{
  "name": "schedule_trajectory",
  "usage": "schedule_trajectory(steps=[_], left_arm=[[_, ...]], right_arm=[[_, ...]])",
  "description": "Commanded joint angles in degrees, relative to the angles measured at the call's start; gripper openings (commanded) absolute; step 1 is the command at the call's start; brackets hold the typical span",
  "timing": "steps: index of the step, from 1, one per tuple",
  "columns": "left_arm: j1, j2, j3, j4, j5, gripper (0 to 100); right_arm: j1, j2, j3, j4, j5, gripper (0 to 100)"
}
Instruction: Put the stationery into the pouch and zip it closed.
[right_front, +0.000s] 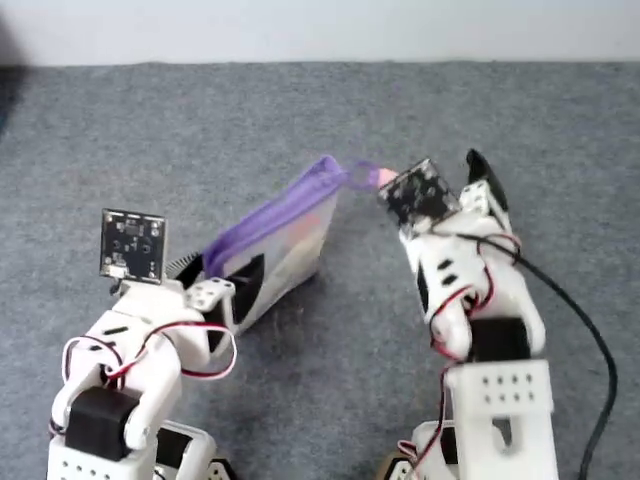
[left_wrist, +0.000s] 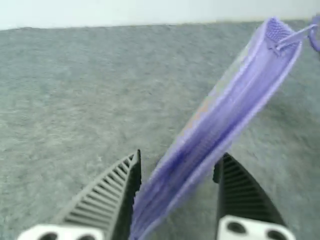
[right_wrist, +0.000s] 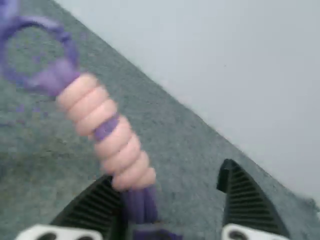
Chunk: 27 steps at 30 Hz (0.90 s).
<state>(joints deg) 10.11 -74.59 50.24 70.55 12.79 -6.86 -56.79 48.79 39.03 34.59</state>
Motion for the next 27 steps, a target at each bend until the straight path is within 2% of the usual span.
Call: schedule_trajectory(steps=[1, 4, 7, 16, 21, 23, 27], left_arm=[[-2.7, 0.6, 1.4, -4.3, 0.9, 23], [-5.4, 0.6, 2.8, -5.5, 1.1, 23], [-8.2, 0.6, 2.9, -5.2, 3.0, 23], [-11.2, 0.4, 2.6, -4.8, 7.6, 23], [-11.2, 0.1, -1.5, 0.2, 12.0, 23], [-11.0, 0.1, -4.4, 2.1, 13.6, 23], [-12.0, 0.1, -5.5, 2.9, 13.6, 23]], right_arm=[[-4.2, -7.9, -2.7, 7.5, -1.3, 27.5], [-8.0, -13.9, -2.7, 13.2, -1.6, 27.5], [-11.1, -18.8, -2.7, 18.2, -5.0, 27.5], [-11.4, -25.5, -3.0, 26.3, -12.5, 27.4], [-11.3, -27.6, -3.0, 30.5, -19.4, 27.3], [-11.3, -28.2, -3.1, 32.4, -23.0, 24.2], [-11.3, -29.8, -3.9, 34.5, -29.5, 10.2]])
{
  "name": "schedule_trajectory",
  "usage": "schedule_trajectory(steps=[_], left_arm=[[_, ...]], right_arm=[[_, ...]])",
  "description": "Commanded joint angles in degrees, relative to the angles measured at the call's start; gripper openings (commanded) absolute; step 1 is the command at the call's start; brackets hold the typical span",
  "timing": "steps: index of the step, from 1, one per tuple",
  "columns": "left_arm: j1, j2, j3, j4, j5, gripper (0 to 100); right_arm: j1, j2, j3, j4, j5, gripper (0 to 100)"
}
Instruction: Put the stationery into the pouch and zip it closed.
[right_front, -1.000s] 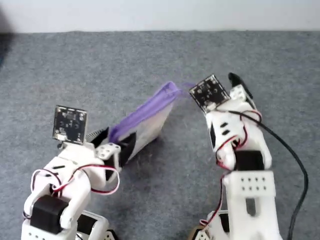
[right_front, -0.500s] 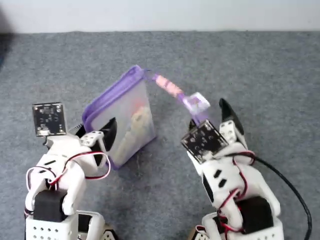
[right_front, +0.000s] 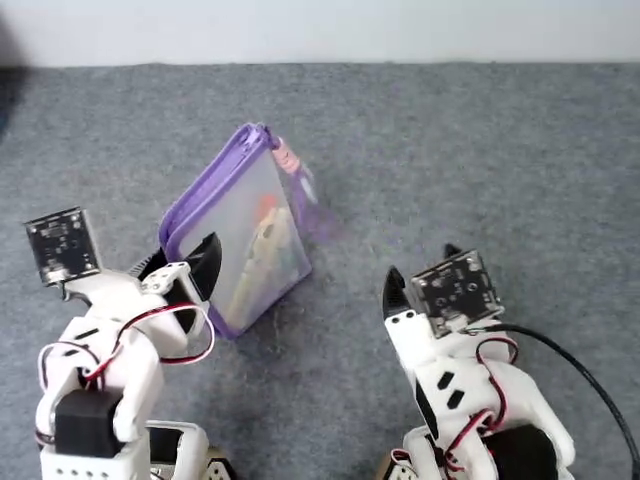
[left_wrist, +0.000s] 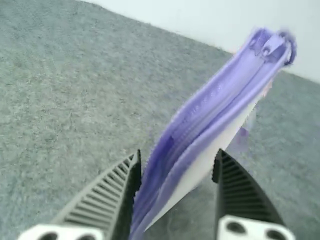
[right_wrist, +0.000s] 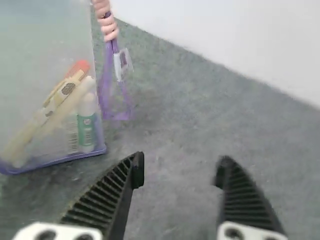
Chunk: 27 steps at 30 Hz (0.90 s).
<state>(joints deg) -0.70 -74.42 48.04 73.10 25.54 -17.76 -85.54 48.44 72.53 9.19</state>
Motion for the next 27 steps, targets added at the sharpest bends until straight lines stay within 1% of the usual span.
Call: schedule_trajectory(steps=[1, 4, 7, 11, 13, 18, 23, 25, 27], left_arm=[[-2.4, -0.1, -3.4, 0.4, 0.9, 23], [-6.7, -0.1, -3.7, 0.1, 0.8, 23], [-11.2, -0.1, -5.6, 0.2, -1.9, 23], [-15.8, 0.3, -12.8, 0.4, -4.4, 23], [-15.9, 0.2, -16.9, 2.1, -4.9, 23], [-15.8, 0.0, -26.2, 10.2, -5.2, 23], [-15.8, -0.1, -27.7, 18.3, -5.1, 22], [-15.8, -0.3, -27.7, 20.0, -5.1, 18], [-15.8, -1.8, -27.5, 20.4, -5.0, 10]], right_arm=[[-0.4, -1.5, -3.7, 1.1, -5.0, 7.0], [-0.4, -2.4, -4.4, 1.9, -6.5, 0.8], [0.5, -3.4, -5.4, 3.8, -7.5, 1.7], [4.8, -4.2, -5.3, 4.6, -8.9, 1.7], [5.9, -4.2, -5.3, 4.6, -9.2, 1.6], [6.3, -4.2, -5.3, 4.4, -9.8, 1.5], [6.4, -4.2, -4.7, 4.7, -12.6, 1.4], [6.4, -4.2, -3.8, 4.7, -12.7, 1.4], [6.5, -4.2, -3.0, 6.3, -12.8, 1.4]])
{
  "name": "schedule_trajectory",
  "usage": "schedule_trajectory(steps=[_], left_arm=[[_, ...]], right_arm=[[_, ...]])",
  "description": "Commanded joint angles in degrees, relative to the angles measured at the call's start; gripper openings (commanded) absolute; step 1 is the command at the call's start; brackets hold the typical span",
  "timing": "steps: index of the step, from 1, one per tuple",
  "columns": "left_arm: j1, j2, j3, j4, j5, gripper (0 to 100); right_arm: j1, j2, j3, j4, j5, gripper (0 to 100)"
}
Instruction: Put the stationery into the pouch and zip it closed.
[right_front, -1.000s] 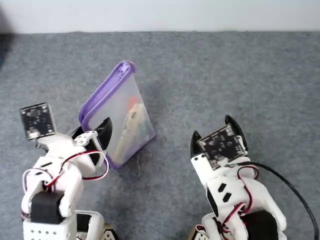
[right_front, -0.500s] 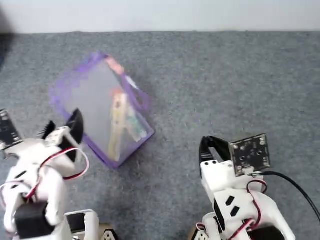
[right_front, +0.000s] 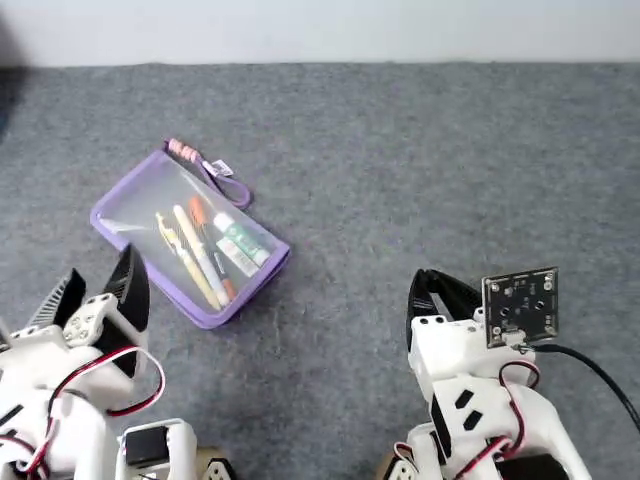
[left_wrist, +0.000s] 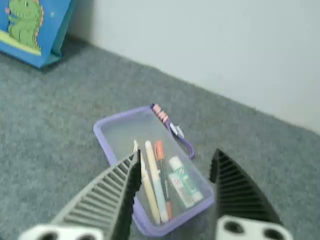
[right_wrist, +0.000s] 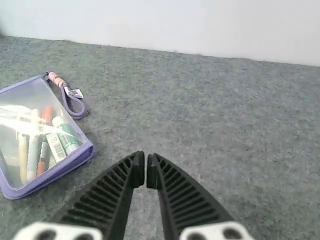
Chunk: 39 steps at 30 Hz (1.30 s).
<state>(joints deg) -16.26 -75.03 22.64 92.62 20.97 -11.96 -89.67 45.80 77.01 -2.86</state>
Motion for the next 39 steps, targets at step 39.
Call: schedule_trajectory(steps=[39], left_arm=[[5.1, -28.8, 67.0, -20.7, -10.2, 1]], right_arm=[[12.4, -14.3, 38.2, -0.5, 5.3, 1.5]])
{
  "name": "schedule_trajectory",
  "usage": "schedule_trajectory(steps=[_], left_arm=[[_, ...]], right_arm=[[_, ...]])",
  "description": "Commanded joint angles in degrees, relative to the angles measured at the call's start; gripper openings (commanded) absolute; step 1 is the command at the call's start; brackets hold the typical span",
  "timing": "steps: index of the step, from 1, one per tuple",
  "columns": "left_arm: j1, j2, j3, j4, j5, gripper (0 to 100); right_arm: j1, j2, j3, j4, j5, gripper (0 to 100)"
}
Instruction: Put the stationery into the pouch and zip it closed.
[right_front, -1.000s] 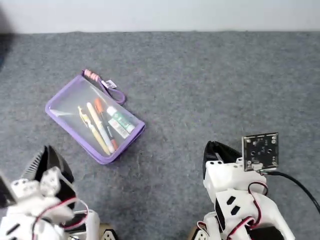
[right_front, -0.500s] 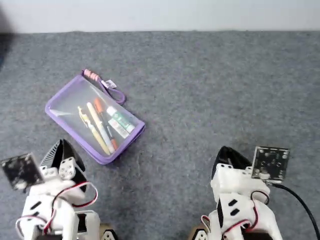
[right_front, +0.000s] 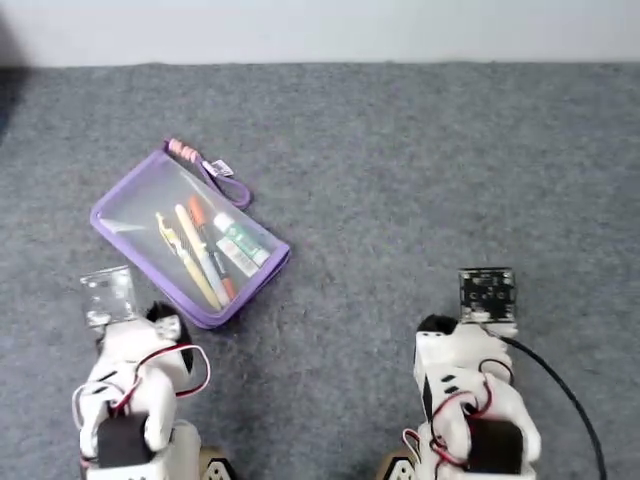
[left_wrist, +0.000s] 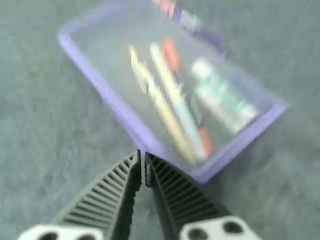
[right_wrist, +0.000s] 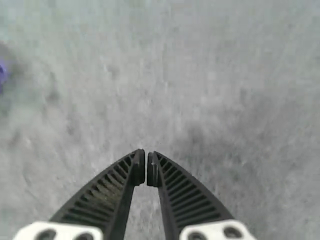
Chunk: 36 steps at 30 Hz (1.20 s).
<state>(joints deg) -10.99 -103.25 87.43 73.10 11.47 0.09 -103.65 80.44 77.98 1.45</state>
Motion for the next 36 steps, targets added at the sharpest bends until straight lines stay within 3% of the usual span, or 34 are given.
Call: schedule_trajectory(steps=[1, 13, 36], left_arm=[[-0.2, -0.6, 3.2, -1.1, -0.7, 1], [-0.6, -0.7, 9.0, -1.3, -1.1, 1], [-0.6, -0.7, 9.0, -1.1, -0.9, 1]], right_arm=[[0.4, -0.3, 5.4, -1.5, 0.9, 1.5], [0.5, -0.2, 16.1, -2.9, 1.0, 1.5], [0.2, -0.3, 16.0, -2.9, 1.0, 1.5]])
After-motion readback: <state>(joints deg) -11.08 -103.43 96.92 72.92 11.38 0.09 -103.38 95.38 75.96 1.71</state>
